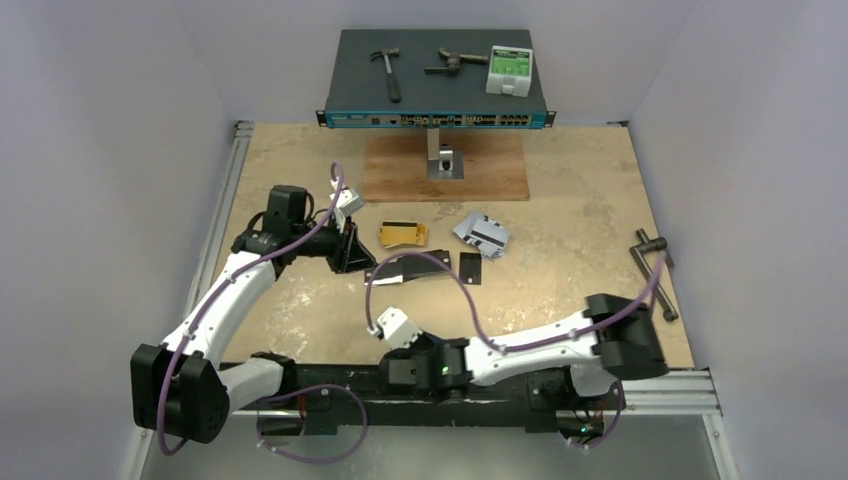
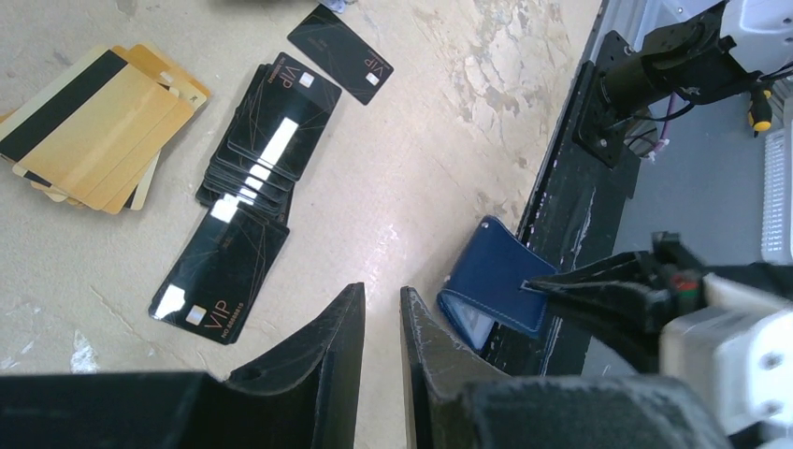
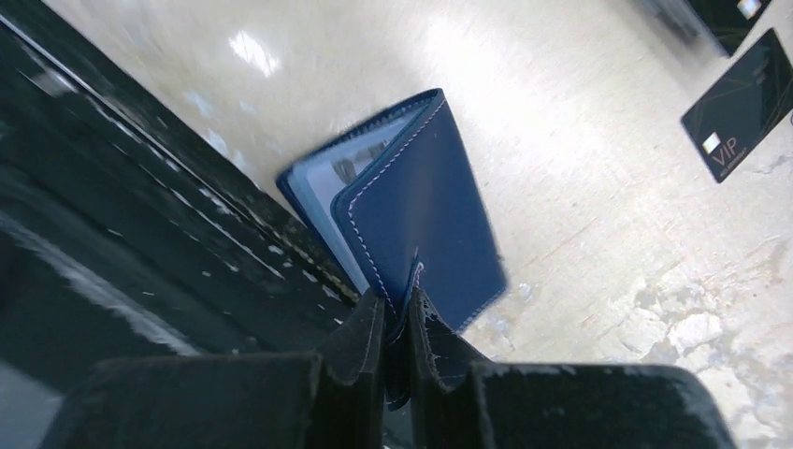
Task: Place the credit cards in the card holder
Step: Pick up the card holder from the corner of the board, then place the card holder at the corner of the board.
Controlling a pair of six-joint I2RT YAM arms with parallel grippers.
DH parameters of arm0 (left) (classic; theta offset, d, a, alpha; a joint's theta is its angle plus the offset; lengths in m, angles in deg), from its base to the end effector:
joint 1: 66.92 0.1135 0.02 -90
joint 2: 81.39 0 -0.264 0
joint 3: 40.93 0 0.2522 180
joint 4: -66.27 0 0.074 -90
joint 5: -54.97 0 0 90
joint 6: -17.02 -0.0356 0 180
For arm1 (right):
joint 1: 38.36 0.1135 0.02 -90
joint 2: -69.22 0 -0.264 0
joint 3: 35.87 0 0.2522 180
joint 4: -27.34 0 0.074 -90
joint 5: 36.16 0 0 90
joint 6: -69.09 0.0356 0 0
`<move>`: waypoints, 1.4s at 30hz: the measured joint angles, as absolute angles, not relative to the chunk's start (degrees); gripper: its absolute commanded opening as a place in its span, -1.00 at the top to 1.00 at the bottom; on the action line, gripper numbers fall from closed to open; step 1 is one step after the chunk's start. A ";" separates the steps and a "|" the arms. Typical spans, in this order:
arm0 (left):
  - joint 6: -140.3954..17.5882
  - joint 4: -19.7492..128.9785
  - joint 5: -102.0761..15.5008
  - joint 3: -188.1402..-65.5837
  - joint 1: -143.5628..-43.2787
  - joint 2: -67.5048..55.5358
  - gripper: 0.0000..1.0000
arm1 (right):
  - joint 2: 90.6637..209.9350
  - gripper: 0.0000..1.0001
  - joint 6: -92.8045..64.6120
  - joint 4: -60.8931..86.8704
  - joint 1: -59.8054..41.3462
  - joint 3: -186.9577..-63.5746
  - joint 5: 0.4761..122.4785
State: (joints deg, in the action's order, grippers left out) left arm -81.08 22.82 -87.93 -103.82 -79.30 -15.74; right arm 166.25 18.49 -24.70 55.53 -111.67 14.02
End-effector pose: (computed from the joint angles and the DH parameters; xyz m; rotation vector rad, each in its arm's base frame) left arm 0.2177 -0.0769 0.2730 0.8185 2.0729 -1.1193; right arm 0.0013 0.3174 0.1871 -0.9826 2.1868 -0.0206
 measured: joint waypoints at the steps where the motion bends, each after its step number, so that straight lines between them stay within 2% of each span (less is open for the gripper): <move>1: -81.08 22.80 -87.91 -103.86 -79.30 -15.74 0.60 | 163.21 1.00 18.51 -23.80 54.74 -111.06 14.70; 4: -81.13 22.77 -87.58 -104.03 -79.30 -15.74 0.60 | 152.55 1.00 18.55 -18.58 51.14 -107.63 17.37; 8: -82.11 22.27 -85.83 -104.58 -79.30 -14.96 0.60 | 134.19 1.00 19.23 -8.70 43.60 -96.81 21.28; 10: -83.25 22.01 -84.70 -104.69 -79.30 -13.91 0.60 | 128.64 1.00 19.73 -6.34 40.97 -92.94 22.02; 15: -84.80 23.41 -82.49 -103.71 -79.30 -12.68 0.56 | 126.10 1.00 19.34 -2.40 39.90 -88.11 25.08; 20: -84.58 26.86 -77.48 -102.66 -79.30 -11.42 0.58 | 124.90 1.00 15.30 0.39 39.97 -88.26 28.08; 26: -84.80 30.73 -73.07 -102.16 -78.67 -9.78 0.65 | 115.50 1.00 13.59 9.22 39.97 -88.59 31.44; 30: -84.01 33.29 -81.75 -99.82 -78.56 -10.56 0.74 | 112.55 1.00 14.33 19.30 39.88 -87.48 32.73; 34: -80.64 34.73 -94.23 -99.12 -78.58 -14.02 0.84 | 115.13 1.00 15.95 26.12 38.46 -86.56 34.33; 38: -81.89 29.99 -103.03 -103.14 -78.65 -16.53 0.90 | 119.22 1.00 18.33 30.21 36.41 -84.05 35.44; 42: -86.50 22.64 -106.14 -104.76 -78.67 -18.78 0.95 | 121.53 1.00 21.02 32.46 33.26 -81.07 35.88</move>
State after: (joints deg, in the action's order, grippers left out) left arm -86.50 22.64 -106.14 -104.76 -78.67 -18.78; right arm 121.53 21.02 32.46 33.26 -81.07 35.88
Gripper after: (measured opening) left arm 0.035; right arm 0.064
